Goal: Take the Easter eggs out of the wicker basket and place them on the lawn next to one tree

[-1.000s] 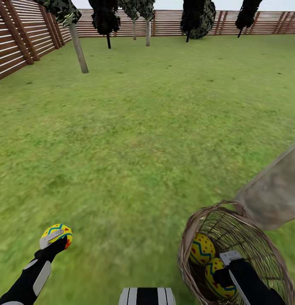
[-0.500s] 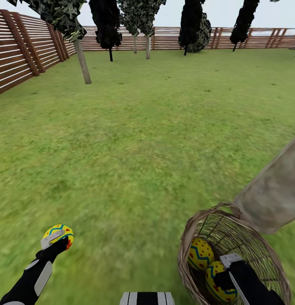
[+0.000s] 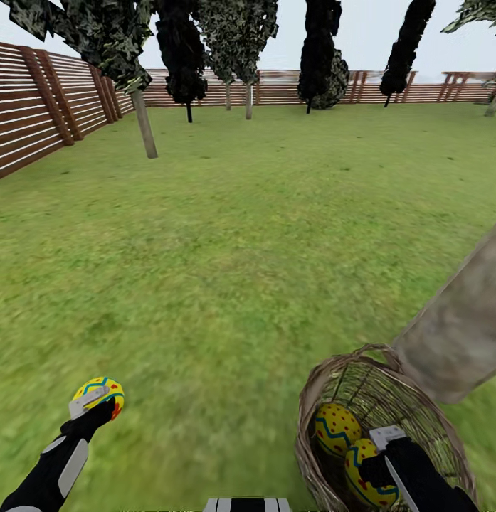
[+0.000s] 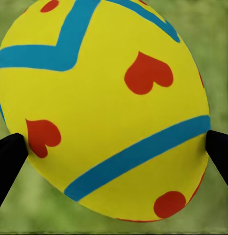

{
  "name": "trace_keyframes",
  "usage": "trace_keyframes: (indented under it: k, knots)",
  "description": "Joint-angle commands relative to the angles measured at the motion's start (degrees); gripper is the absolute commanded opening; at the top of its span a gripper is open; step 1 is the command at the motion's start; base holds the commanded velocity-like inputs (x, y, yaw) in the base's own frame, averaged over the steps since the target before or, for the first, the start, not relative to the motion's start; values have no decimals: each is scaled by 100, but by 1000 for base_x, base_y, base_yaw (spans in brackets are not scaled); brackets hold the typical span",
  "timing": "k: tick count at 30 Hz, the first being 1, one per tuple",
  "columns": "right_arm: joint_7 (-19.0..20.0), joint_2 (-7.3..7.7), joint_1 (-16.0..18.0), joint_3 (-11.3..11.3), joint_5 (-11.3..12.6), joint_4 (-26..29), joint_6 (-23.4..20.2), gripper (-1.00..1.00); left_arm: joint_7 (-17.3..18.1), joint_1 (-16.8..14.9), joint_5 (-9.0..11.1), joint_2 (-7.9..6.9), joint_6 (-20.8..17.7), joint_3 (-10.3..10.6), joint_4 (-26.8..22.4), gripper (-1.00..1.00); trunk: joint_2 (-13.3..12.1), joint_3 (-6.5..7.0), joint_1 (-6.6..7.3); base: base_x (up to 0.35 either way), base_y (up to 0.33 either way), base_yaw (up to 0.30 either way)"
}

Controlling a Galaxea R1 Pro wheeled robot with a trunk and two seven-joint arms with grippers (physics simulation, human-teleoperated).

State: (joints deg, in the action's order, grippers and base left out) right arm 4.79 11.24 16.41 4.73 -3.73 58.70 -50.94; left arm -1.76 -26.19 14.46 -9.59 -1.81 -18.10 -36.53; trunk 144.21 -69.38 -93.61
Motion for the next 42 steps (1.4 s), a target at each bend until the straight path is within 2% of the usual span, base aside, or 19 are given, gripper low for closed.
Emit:
trace_keyframes:
  k: [1, 12, 16, 36, 37, 42]
  knots:
    - [44, 8, 2, 5, -38, -61, -23, -100, -17, 0, 58, 30, -18, 8, 8, -100, 0, 18, 5, -298, 0, 0]
    - [42, -4, 2, 4, -31, -175, 58, -100, -20, 0, 63, 70, -12, 9, 1, -100, -15, 262, 33, -83, 0, 0]
    - [40, -84, 2, 2, -89, -182, 66, -100, -16, 0, 64, 62, -11, 9, 3, -100, -20, 351, 44, -13, 0, 0]
    - [43, -78, 2, -15, -49, -183, 161, -100, 77, 0, 57, 50, -55, 40, -36, -100, -47, 794, 95, -2, 0, -43]
    - [41, -78, 2, -11, -49, -184, 163, -100, 96, 0, 57, 43, -121, 37, -51, -100, -48, 816, 98, 0, 0, 0]
    - [81, -86, 2, 9, -40, -183, 164, -100, 201, 0, 57, 61, -1013, 44, -62, -100, -55, 927, 111, 0, 0, 0]
